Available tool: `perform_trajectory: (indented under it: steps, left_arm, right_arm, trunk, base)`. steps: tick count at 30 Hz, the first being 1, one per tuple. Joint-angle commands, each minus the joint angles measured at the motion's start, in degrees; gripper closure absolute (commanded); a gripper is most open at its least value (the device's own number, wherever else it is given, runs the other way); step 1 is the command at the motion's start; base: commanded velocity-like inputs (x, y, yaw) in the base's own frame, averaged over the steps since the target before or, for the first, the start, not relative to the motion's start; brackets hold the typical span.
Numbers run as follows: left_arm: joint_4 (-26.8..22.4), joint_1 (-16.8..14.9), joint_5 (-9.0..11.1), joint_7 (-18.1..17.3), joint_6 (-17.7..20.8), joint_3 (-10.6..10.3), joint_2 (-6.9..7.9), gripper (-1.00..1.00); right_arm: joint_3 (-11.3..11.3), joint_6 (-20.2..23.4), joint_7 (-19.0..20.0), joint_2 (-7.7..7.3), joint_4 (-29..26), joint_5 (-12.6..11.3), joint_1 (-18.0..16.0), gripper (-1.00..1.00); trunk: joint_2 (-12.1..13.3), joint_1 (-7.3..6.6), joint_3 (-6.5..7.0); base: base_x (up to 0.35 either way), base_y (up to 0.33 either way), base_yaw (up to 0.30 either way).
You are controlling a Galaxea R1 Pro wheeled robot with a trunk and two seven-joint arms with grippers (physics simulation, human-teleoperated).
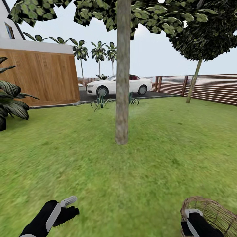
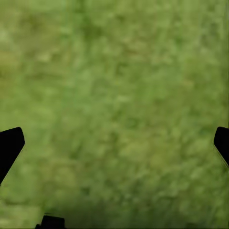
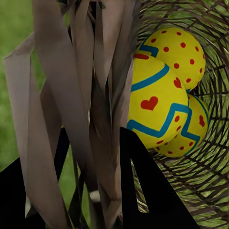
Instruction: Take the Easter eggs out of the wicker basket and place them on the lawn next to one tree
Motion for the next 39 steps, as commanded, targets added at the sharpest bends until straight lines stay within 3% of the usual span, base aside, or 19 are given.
perform_trajectory:
  steps: [1, 39]
  left_arm:
    - [-0.07, -0.02, 0.51, 0.29, 0.28, 0.08, -0.01, -1.0]
    - [-0.07, -0.02, 0.51, 0.25, 0.28, 0.08, -0.01, -1.0]
  right_arm:
    - [0.06, 0.35, -0.07, -0.01, -0.11, 0.6, -0.02, 1.0]
    - [0.06, 0.29, -0.07, 0.12, -0.11, 0.6, -0.02, 1.0]
  trunk:
    - [-0.03, 0.03, -0.06]
    - [-0.03, 0.03, -0.06]
  base:
    - [0.344, 0.0, 0.004]
    - [0.344, 0.048, 0.024]
